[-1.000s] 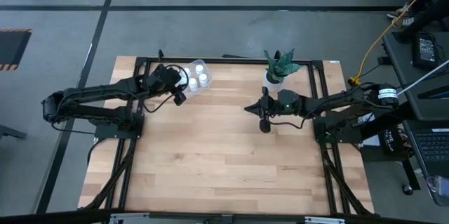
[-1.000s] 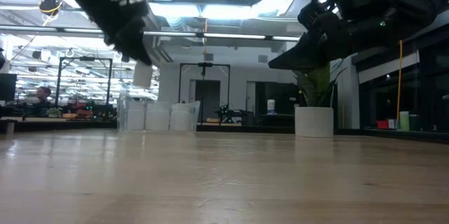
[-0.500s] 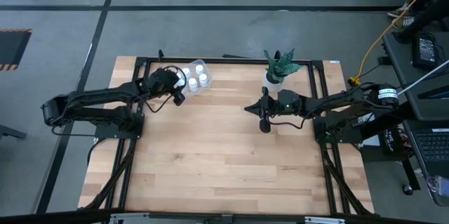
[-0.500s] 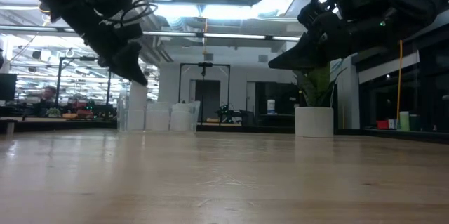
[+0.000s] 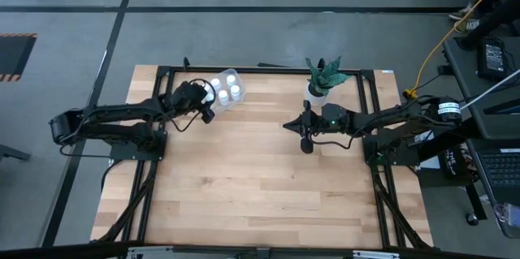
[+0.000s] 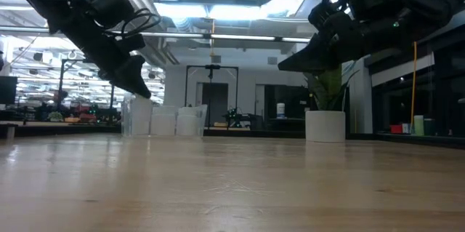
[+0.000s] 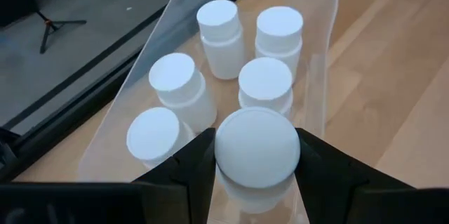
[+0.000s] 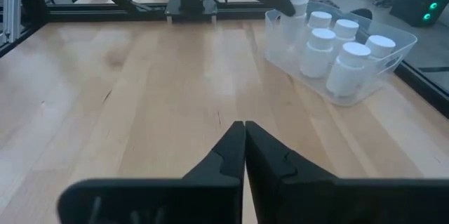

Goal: Pick and place pill bottles into a basket
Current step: Put the white pill bottle into the transparent container

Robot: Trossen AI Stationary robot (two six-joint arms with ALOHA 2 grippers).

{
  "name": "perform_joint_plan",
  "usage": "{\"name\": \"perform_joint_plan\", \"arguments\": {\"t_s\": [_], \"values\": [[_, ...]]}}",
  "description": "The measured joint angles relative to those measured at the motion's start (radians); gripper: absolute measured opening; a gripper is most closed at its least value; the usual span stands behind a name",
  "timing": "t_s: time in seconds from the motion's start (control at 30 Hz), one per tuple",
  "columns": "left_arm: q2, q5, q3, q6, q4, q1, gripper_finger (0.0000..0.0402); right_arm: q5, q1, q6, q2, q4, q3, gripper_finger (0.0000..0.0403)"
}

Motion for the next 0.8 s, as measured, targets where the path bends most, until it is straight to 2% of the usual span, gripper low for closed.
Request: {"name": "perform_joint_plan", "arguments": {"t_s": [0.3,0.67,0.8], "values": [[0.098,0.045,0.000,0.002,0.063,0.038,0.0158,0.000,0.000,0.000,0.000,0.009,0.000,0.0015],[0.141,0.036,0.000,0.002,0.091,0.038,0.0158,0.000,0.000,-0.004,0.000,0.008,0.000,0.0016],[0.144,0.035,0.000,-0.004,0.096,0.038,0.0178,0.001,0.000,-0.004,0.000,0.008,0.000,0.0016]]}}
